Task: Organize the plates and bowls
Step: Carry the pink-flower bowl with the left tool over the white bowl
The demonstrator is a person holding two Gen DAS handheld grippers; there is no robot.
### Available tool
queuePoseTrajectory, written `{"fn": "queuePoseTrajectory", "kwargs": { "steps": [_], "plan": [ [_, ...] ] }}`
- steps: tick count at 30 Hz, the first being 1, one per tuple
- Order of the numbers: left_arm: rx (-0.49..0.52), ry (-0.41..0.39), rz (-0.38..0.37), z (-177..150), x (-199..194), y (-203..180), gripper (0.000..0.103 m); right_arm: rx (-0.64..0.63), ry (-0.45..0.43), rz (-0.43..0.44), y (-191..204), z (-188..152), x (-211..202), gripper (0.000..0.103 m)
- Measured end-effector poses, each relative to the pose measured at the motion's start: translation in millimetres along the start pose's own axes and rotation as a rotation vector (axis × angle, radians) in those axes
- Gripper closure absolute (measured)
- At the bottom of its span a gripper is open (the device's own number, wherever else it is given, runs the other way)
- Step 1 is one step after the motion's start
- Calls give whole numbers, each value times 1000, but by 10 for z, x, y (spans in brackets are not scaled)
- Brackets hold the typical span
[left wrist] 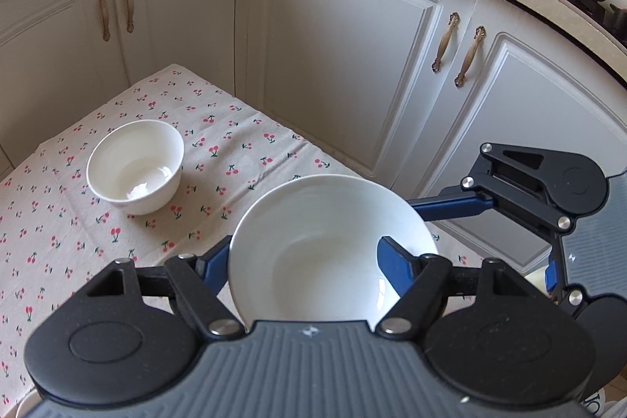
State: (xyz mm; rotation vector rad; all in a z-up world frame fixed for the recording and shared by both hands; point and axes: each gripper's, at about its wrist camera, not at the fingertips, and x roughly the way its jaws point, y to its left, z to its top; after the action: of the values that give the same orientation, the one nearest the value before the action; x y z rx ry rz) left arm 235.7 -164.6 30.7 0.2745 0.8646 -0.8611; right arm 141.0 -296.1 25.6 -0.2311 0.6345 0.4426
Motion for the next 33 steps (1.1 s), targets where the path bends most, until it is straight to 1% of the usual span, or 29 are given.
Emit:
{"fn": "queuePoseTrajectory", "kwargs": {
  "steps": [6, 14, 27, 33],
  "plan": [
    [-19, 1, 11, -175, -114, -7, 27, -2, -1, 14, 193, -30, -59, 14],
    [-39, 11, 10, -397, -167, -9, 27, 9, 23, 39, 354, -134, -20, 14],
    [-55, 17, 1, -586, -103, -35, 27, 44, 63, 63, 421, -295, 80, 14],
    [-58, 18, -2, -663, -53, -45, 27, 37, 78, 63, 452, -345, 96, 14]
  ]
}}
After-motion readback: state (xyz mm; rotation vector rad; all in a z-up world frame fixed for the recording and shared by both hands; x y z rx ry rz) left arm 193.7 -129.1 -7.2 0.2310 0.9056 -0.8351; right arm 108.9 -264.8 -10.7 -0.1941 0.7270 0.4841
